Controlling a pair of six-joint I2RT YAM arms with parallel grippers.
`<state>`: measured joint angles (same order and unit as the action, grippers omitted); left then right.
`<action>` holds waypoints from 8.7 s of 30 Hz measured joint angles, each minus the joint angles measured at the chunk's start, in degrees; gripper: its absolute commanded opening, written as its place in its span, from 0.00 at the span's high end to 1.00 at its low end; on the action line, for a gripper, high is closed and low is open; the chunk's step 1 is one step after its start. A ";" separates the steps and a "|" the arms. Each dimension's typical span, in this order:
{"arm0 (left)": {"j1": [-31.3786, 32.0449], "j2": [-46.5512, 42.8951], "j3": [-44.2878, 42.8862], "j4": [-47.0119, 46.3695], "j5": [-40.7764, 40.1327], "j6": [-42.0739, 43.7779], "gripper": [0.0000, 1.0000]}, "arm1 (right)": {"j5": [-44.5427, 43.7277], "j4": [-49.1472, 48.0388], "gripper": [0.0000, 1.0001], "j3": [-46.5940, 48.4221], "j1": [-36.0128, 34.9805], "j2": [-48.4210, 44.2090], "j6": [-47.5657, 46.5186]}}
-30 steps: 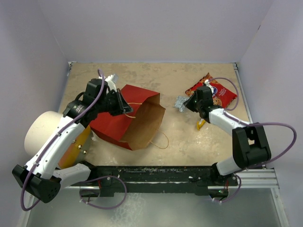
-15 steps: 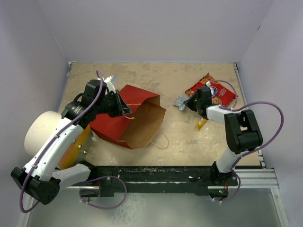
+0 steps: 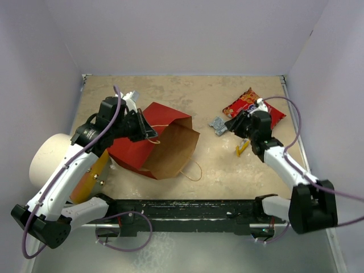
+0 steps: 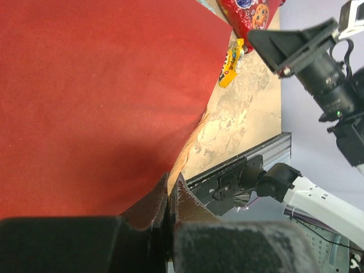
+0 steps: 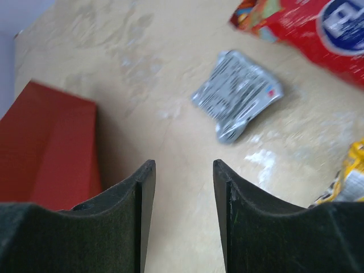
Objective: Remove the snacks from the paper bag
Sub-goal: Place the snack at the center of the board, then take out the snack from the paper bag, then place the snack at the center of the board, then take out the snack from the paper bag.
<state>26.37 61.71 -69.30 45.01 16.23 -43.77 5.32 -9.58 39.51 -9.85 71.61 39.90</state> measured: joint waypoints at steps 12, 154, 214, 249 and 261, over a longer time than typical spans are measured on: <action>0.00 -0.46 -0.02 0.15 -1.14 -0.11 1.00 | 4.96 -3.54 0.43 -11.72 -21.11 -15.58 -6.56; -0.87 5.25 -12.74 -0.70 -8.85 2.56 0.99 | -37.73 41.22 0.97 13.88 -2.14 1.81 13.33; -0.92 3.72 -12.57 6.82 -6.71 2.84 1.00 | 25.86 -7.04 0.37 17.86 -46.40 21.77 -99.51; -0.94 4.61 -16.57 9.40 -3.39 2.45 1.00 | 25.33 -2.71 0.49 38.58 -46.40 50.49 -113.04; -1.07 5.25 -16.74 8.94 -2.01 2.45 1.00 | 24.22 -2.89 0.68 42.95 -46.40 55.23 -113.59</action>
<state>25.30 66.96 -86.04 53.95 14.22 -41.32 29.54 -12.47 82.46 -56.25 126.85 -73.69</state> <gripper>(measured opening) 0.006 0.372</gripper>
